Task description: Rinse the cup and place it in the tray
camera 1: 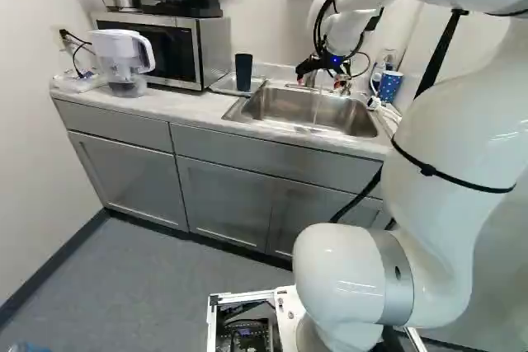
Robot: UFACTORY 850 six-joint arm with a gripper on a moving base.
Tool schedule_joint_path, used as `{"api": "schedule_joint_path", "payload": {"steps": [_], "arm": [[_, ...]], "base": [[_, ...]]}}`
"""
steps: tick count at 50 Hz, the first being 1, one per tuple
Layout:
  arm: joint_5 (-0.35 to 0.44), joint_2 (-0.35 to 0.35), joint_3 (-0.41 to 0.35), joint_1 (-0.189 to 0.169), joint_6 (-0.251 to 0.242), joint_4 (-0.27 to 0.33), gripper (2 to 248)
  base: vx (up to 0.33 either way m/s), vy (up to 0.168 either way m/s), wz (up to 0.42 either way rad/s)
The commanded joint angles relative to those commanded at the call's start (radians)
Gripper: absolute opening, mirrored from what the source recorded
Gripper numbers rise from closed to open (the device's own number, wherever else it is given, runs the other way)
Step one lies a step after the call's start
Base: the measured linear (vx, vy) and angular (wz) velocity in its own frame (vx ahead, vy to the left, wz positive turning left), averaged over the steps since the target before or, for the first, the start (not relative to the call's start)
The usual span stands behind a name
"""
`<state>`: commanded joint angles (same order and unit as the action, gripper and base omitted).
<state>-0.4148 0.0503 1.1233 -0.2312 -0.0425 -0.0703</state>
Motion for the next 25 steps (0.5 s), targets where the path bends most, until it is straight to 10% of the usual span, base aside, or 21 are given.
{"api": "schedule_joint_path", "payload": {"steps": [25], "arm": [[0.071, 0.0, 0.0, 0.0, 0.0, -0.018, 247]], "base": [[0.0, 0.0, 0.0]]}}
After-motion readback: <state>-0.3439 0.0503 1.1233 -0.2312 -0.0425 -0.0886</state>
